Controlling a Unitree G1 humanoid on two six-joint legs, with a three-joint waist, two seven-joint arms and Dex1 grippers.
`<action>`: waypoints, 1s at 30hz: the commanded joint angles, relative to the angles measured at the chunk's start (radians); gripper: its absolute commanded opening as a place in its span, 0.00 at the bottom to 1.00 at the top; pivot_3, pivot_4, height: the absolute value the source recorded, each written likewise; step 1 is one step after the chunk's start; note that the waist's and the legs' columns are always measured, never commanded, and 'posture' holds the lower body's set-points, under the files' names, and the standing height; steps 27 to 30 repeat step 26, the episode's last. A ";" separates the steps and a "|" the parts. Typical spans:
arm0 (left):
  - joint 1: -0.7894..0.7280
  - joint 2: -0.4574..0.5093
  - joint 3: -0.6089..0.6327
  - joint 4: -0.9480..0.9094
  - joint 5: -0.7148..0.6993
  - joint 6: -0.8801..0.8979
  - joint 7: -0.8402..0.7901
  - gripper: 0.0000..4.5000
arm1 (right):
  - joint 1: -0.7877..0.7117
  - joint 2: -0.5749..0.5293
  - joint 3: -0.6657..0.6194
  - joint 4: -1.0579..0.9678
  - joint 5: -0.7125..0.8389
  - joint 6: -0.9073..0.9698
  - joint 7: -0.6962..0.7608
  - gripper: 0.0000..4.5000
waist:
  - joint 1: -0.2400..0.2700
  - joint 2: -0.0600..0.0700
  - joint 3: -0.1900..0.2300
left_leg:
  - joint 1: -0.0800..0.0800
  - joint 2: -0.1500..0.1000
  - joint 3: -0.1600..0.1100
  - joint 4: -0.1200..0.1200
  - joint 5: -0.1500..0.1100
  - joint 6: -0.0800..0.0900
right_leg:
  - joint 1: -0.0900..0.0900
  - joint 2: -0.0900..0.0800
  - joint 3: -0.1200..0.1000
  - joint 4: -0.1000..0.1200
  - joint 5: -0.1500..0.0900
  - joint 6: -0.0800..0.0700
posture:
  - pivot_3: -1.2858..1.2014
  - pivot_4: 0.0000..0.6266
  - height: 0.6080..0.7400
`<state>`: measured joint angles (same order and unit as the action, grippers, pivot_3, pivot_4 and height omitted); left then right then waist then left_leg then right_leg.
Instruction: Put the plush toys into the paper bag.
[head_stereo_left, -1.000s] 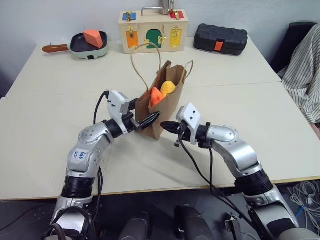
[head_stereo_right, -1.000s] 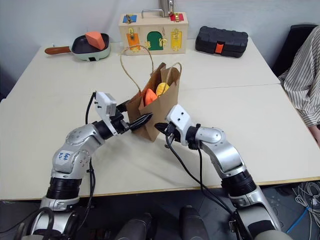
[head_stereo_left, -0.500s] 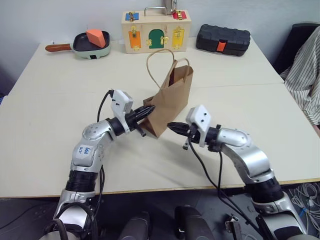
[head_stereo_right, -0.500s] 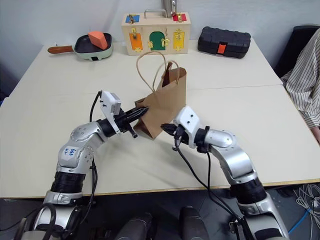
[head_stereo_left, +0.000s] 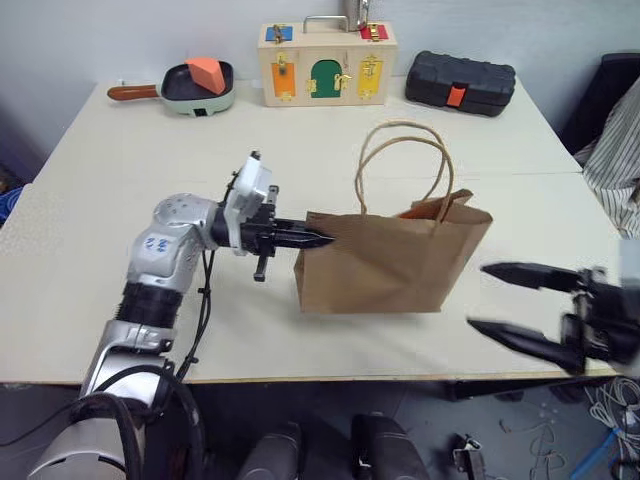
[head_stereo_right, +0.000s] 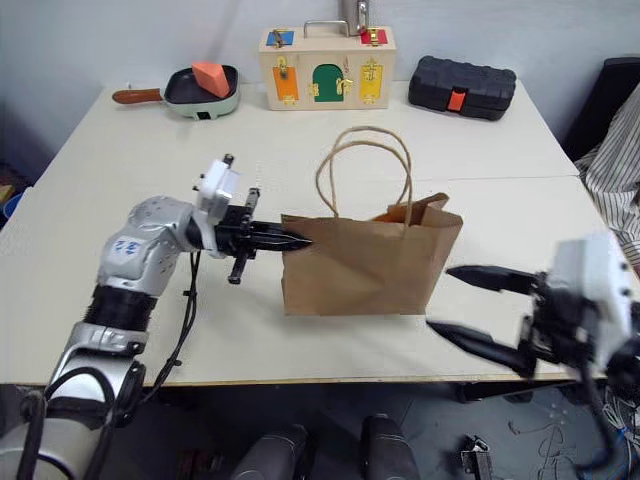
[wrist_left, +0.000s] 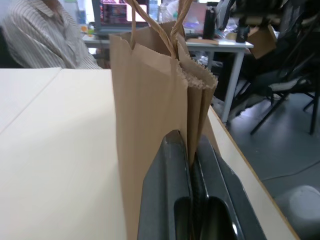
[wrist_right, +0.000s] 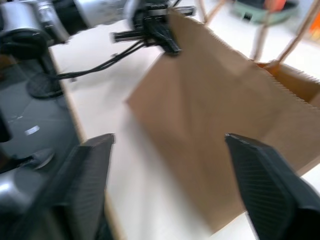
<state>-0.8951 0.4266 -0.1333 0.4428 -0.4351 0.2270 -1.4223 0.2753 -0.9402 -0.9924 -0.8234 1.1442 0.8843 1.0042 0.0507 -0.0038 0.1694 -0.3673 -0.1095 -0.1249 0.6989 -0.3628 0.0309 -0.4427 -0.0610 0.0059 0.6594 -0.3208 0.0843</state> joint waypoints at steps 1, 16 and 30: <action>-0.059 -0.053 -0.036 0.195 0.102 -0.199 -0.050 0.00 | 0.083 0.018 -0.116 -0.042 0.018 -0.012 -0.010 0.99 | 0.003 -0.001 0.000 | 0.000 0.000 0.001 0.000 0.000 0.000 | 0.000 0.000 0.000 0.000 0.000 0.000 | 0.52 0.24 1.00; 0.225 0.402 0.228 -0.362 -0.084 0.269 -0.003 0.60 | -0.052 -0.143 0.131 0.332 -0.227 -0.233 0.162 1.00 | -0.035 -0.004 0.002 | 0.000 0.002 0.002 -0.002 0.000 0.000 | -0.003 0.001 0.003 0.001 0.000 0.000 | 0.52 0.24 1.00; 0.529 0.731 0.740 -0.728 -0.415 0.737 0.100 1.00 | -0.459 -0.330 0.414 0.829 -0.322 -0.337 0.406 1.00 | -0.009 0.002 0.005 | 0.001 0.002 0.000 -0.001 -0.001 0.001 | 0.001 0.000 0.000 -0.003 0.000 0.000 | 0.52 0.24 1.00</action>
